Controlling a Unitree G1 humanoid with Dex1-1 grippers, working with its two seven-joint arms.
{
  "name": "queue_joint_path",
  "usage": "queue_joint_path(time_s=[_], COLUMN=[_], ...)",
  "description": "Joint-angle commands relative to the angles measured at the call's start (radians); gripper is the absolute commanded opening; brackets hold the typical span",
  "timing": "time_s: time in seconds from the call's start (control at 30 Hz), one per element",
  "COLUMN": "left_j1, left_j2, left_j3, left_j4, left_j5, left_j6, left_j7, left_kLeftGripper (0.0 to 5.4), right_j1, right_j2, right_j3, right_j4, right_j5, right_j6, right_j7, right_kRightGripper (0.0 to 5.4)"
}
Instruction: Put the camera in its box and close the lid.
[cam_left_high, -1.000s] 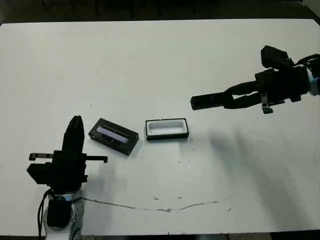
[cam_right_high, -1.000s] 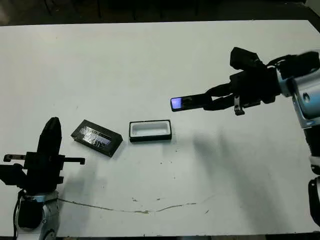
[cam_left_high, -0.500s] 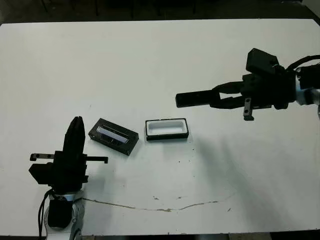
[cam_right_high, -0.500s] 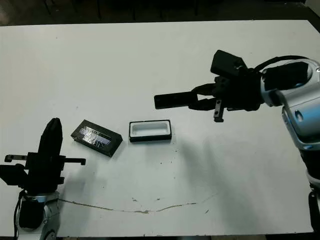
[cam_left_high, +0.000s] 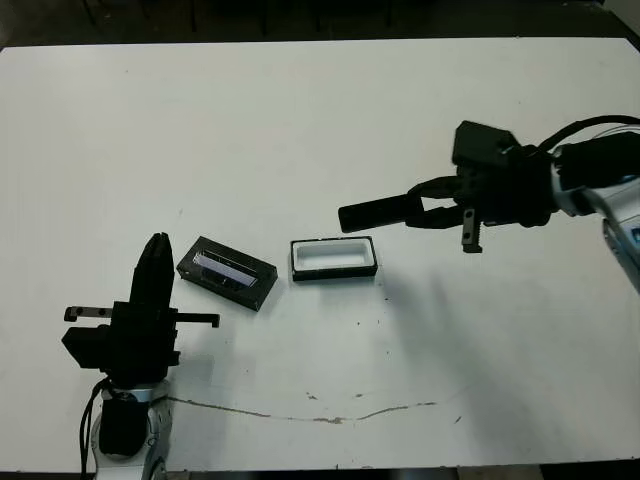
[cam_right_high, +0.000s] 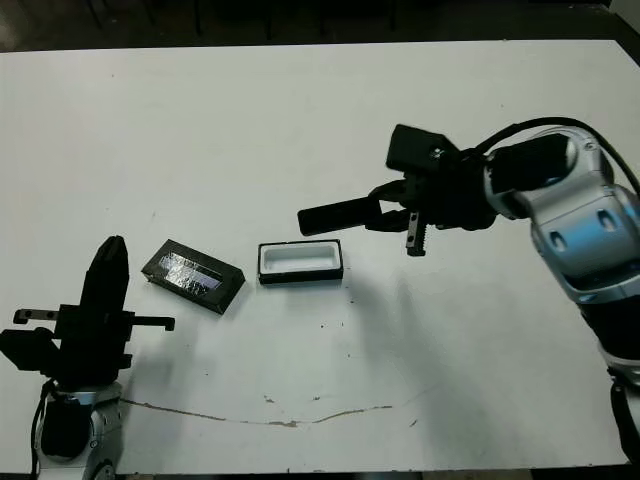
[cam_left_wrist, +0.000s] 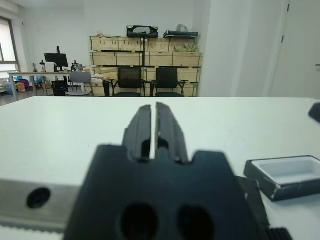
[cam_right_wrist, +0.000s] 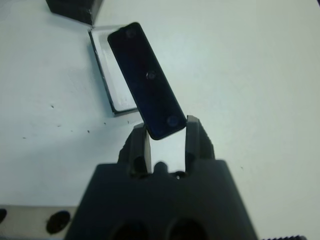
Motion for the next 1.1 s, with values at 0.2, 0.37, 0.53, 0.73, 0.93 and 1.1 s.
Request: queue_joint_path(time_s=[0.2, 0.37, 0.53, 0.73, 0.93, 1.1], left_j1=[0.054, 0.055, 0.056, 0.058, 0.065, 0.066], left_j2=[-0.01, -0.01, -0.01, -0.009, -0.012, -0.013], left_j3=[-0.012, -0.015, -0.018, -0.018, -0.019, -0.021], left_j4=[0.005, 0.007, 0.008, 0.009, -0.005, -0.005], left_j5=[0.014, 0.008, 0.009, 0.009, 0.01, 0.012], left_j6=[0.015, 0.013, 0.013, 0.012, 0.033, 0.027], left_j7=[0.016, 0.019, 0.022, 0.022, 0.028, 0.032], left_kLeftGripper=[0.0, 0.0, 0.0, 0.0, 0.0, 0.0], right_j1=[-0.064, -0.09, -0.109, -0.106, -0.099, -0.099], right_j2=[0.015, 0.043, 0.061, 0.078, 0.079, 0.08], right_j3=[0.092, 0.131, 0.177, 0.198, 0.2, 0.205], right_j4=[0.039, 0.099, 0.121, 0.127, 0.111, 0.098], right_j5=[-0.076, -0.099, -0.138, -0.165, -0.171, -0.178], right_j6=[0.034, 0.002, -0.023, -0.055, -0.044, -0.027], right_j7=[0.005, 0.021, 0.045, 0.07, 0.086, 0.101], right_kRightGripper=[0.37, 0.37, 0.37, 0.37, 0.37, 0.37])
